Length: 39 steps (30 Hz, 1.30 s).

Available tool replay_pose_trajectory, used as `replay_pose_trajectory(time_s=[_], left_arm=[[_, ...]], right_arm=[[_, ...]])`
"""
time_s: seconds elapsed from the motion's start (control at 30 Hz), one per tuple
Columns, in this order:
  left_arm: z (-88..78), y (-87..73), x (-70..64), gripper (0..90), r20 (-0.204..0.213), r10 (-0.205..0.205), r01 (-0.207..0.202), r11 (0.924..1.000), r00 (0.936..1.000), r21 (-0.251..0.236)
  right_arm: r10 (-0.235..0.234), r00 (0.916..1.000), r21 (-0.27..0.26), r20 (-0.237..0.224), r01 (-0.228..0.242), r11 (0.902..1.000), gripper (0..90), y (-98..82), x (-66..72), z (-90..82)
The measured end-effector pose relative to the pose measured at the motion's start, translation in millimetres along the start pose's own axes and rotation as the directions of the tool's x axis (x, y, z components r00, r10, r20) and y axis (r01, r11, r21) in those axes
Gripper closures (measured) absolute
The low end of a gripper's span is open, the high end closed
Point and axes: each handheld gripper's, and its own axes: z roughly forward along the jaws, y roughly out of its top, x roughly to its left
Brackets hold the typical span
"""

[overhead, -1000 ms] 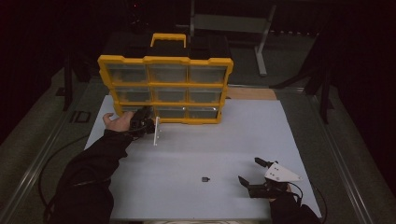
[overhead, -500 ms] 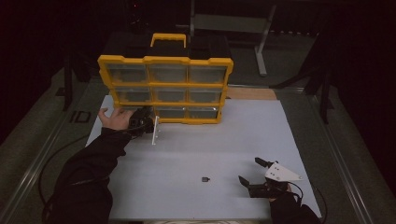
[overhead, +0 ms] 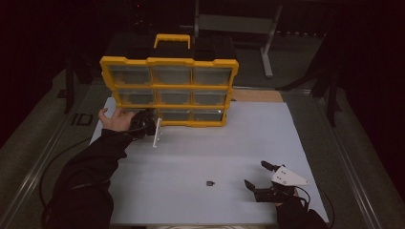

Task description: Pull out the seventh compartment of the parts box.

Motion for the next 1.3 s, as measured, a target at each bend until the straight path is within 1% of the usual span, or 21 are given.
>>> replay_pose_trajectory(time_s=[0.37, 0.63, 1.0, 1.07, 1.2, 1.3], left_arm=[[-1.0, 1.3, -1.0, 76.4, -0.005, 0.003, -0.003, 0.9999, 1.0000, 0.011], [-5.1, 1.7, -2.1, 76.4, -0.005, 0.007, -0.007, 0.9999, 1.0000, 0.010], [-10.5, 3.4, -4.6, 76.4, -0.006, -0.004, 0.004, 0.9999, 1.0000, 0.015], [-11.4, 3.5, -4.6, 76.4, -0.001, -0.014, 0.014, 0.9998, 0.9999, 0.013], [-14.3, 3.5, -5.0, 76.4, 0.002, -0.005, 0.005, 0.9999, 1.0000, 0.016], [-15.2, 3.6, -5.3, 76.4, 0.004, -0.007, 0.007, 0.9999, 1.0000, 0.015]], right_arm=[[0.000, 1.0000, -0.003, 0.001, 0.000, 1.0000, 8.2, -0.2, -0.2, -0.4], [0.001, 1.0000, -0.004, 0.001, -0.001, 1.0000, 8.2, -0.3, -0.2, -0.3], [-0.003, 1.0000, -0.002, 0.003, 0.003, 1.0000, 8.2, 0.0, 0.0, -0.6], [-0.004, 1.0000, -0.002, 0.002, 0.004, 1.0000, 8.2, 0.1, 0.1, -0.8], [-0.002, 1.0000, -0.001, 0.001, 0.002, 1.0000, 8.2, 0.1, -0.1, -0.7], [-0.003, 1.0000, -0.002, 0.000, 0.003, 1.0000, 8.2, 0.1, 0.0, -0.6]])
